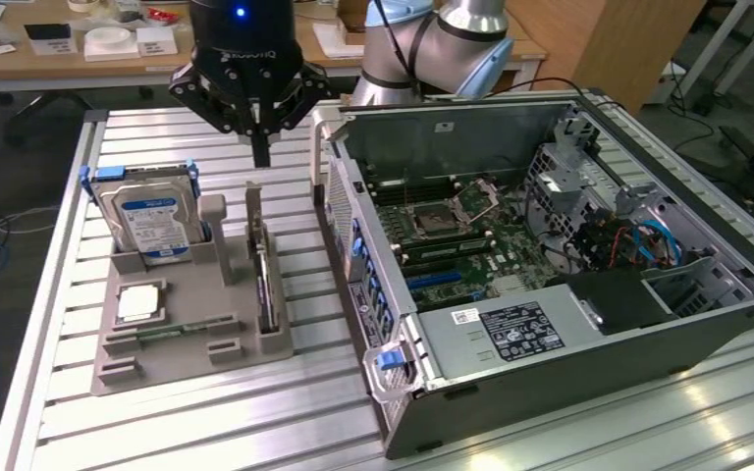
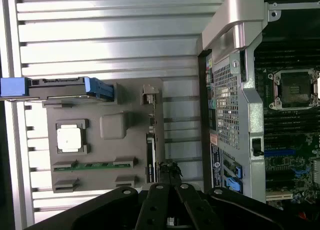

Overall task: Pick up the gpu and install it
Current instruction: 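Reach for the gpu, then pick up the gpu and move the gpu toward the slot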

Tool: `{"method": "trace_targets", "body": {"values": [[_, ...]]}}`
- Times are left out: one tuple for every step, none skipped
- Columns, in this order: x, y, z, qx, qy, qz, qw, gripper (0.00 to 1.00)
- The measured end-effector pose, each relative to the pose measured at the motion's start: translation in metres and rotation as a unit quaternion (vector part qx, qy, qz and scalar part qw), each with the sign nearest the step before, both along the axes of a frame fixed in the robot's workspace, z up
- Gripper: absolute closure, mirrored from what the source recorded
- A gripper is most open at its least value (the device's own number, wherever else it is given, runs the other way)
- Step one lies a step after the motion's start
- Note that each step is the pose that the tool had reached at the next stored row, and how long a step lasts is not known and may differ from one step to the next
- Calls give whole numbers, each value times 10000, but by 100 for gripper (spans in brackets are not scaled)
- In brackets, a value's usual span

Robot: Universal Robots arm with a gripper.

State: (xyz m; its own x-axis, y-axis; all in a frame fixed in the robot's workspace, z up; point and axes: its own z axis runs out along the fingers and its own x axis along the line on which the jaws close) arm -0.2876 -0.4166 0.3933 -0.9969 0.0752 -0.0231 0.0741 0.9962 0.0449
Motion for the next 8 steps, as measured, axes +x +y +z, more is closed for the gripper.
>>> {"method": "trace_targets", "body": {"values": [[1, 0, -1, 1, -1, 0, 10000, 89], [0, 0, -1, 1, -1, 0, 10000, 89], [0, 0, -1, 1, -1, 0, 10000, 89], [0, 0, -1, 1, -1, 0, 10000, 89], [0, 0, -1, 1, -1, 0, 10000, 89], [0, 0, -1, 1, -1, 0, 10000, 89], [0, 0, -1, 1, -1, 0, 10000, 89], [0, 0, -1, 1, -1, 0, 10000, 89]]}}
